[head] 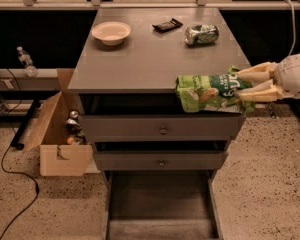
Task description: Pick green rice chip bag from bottom drawer and place on counter
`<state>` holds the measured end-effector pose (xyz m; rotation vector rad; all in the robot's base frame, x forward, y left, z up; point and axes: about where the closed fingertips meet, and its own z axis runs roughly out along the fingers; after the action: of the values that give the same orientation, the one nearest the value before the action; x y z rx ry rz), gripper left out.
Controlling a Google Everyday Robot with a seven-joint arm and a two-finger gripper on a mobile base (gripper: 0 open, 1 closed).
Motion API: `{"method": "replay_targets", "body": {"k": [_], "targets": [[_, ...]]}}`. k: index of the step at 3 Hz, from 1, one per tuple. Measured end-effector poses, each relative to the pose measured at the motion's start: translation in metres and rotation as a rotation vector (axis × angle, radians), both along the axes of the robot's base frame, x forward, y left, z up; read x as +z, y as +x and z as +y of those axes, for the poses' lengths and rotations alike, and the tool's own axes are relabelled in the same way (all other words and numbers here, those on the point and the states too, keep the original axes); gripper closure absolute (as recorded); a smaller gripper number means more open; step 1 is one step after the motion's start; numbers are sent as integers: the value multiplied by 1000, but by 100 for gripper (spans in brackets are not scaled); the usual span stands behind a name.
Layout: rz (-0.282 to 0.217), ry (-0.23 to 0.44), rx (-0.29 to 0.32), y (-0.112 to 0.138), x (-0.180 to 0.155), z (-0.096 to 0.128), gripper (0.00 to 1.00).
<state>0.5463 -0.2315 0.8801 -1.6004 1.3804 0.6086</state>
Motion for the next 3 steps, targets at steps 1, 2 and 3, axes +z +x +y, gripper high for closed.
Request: {"method": "replay_targets", "body": {"k": [1, 2, 3], "targets": [[0, 0, 0, 0, 0, 0, 100], [-13, 8, -9, 16, 16, 11, 100], [-21, 22, -30, 47, 44, 30, 100]]}}
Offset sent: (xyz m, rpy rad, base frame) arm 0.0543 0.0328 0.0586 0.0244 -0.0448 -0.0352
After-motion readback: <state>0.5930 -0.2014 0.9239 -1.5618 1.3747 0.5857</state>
